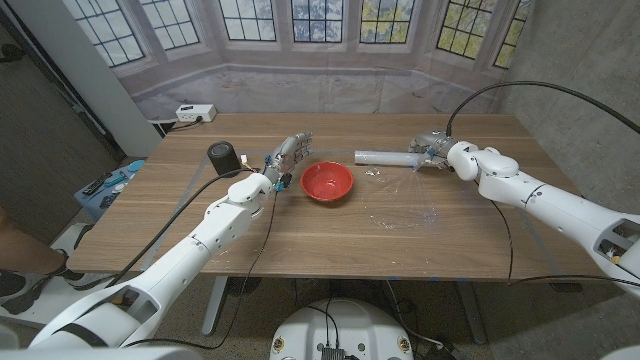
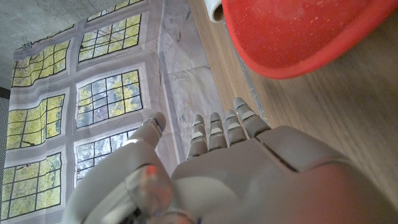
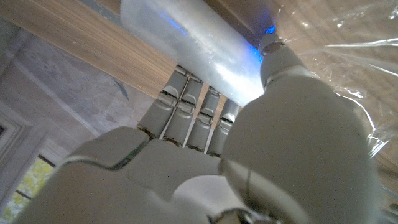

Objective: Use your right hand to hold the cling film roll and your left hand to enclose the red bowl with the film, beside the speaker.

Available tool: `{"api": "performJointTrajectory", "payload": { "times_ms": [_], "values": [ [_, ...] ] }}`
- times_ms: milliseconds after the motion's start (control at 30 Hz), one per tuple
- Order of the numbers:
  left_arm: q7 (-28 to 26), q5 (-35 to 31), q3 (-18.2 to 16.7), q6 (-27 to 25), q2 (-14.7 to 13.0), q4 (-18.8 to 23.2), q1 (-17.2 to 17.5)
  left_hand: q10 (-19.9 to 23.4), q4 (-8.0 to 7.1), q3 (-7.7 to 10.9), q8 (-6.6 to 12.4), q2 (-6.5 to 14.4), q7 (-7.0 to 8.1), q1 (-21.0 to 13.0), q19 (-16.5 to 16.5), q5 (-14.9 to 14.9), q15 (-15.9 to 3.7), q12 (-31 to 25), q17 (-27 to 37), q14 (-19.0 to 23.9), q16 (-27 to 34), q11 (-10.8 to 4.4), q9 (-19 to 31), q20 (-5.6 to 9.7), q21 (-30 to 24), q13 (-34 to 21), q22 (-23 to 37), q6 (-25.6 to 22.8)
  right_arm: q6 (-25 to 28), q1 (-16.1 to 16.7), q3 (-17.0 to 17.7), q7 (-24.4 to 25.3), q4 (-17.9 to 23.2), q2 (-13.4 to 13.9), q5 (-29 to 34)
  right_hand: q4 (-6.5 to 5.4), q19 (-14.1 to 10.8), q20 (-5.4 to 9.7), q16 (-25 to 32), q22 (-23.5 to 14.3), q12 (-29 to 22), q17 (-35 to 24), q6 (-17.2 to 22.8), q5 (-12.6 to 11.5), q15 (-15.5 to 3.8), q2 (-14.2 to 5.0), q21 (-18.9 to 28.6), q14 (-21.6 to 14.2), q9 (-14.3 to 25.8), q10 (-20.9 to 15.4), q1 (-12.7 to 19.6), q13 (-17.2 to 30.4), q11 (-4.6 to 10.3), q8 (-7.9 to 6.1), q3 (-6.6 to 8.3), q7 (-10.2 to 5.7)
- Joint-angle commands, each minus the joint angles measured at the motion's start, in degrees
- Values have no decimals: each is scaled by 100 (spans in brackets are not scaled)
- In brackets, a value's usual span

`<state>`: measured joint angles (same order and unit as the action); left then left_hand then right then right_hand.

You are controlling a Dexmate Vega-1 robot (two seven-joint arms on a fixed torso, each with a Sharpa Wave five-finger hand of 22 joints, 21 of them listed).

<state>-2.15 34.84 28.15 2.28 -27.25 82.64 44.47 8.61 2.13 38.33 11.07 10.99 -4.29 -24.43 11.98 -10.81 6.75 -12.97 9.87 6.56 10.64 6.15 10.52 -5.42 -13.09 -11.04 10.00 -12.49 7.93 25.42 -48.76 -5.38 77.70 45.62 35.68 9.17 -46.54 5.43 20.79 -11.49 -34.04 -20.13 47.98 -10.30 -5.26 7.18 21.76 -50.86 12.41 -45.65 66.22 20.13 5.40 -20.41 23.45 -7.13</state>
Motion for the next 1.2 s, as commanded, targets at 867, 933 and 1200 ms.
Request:
{"api": "performJointTrajectory", "payload": {
  "times_ms": [867, 933, 1200],
  "values": [
    [341, 123, 12, -21, 53, -388, -223, 53, -51, 49, 33, -6, 3, -54, 79, -29, 4, -15, 17, 64, 12, -17, 27, 1, 25, -29, 13, -60, 377, 290, 487, -167, 1050, 197, -15, 13, -99, 616, -111, 20, 19, -29, 661, 18, -865, -691, 157, -353, 9, -639, 667, 220, 396, -42, -239, -327],
    [356, 121, 16, -17, 58, -414, -238, 56, -51, 49, 31, -5, 5, -56, 79, -29, 5, -15, 16, 64, 11, -15, 27, 5, 27, -29, 13, -60, 375, 327, 527, -146, 1121, 227, -30, 13, -101, 615, -111, 21, 23, -33, 682, 18, -865, -695, 162, -362, 9, -642, 671, 219, 399, -48, -248, -324],
    [423, 128, 29, 9, 94, -516, -288, 63, -57, 47, 28, -5, 6, -57, 82, -27, 8, -13, 17, 65, 10, -16, 27, 2, 33, -29, 13, -68, 609, 535, 725, -112, 1466, 312, -130, 12, -108, 615, -123, 26, 31, -43, 702, 17, -865, -720, 190, -400, 10, -671, 703, 229, 395, -43, -292, -313]
  ]
}}
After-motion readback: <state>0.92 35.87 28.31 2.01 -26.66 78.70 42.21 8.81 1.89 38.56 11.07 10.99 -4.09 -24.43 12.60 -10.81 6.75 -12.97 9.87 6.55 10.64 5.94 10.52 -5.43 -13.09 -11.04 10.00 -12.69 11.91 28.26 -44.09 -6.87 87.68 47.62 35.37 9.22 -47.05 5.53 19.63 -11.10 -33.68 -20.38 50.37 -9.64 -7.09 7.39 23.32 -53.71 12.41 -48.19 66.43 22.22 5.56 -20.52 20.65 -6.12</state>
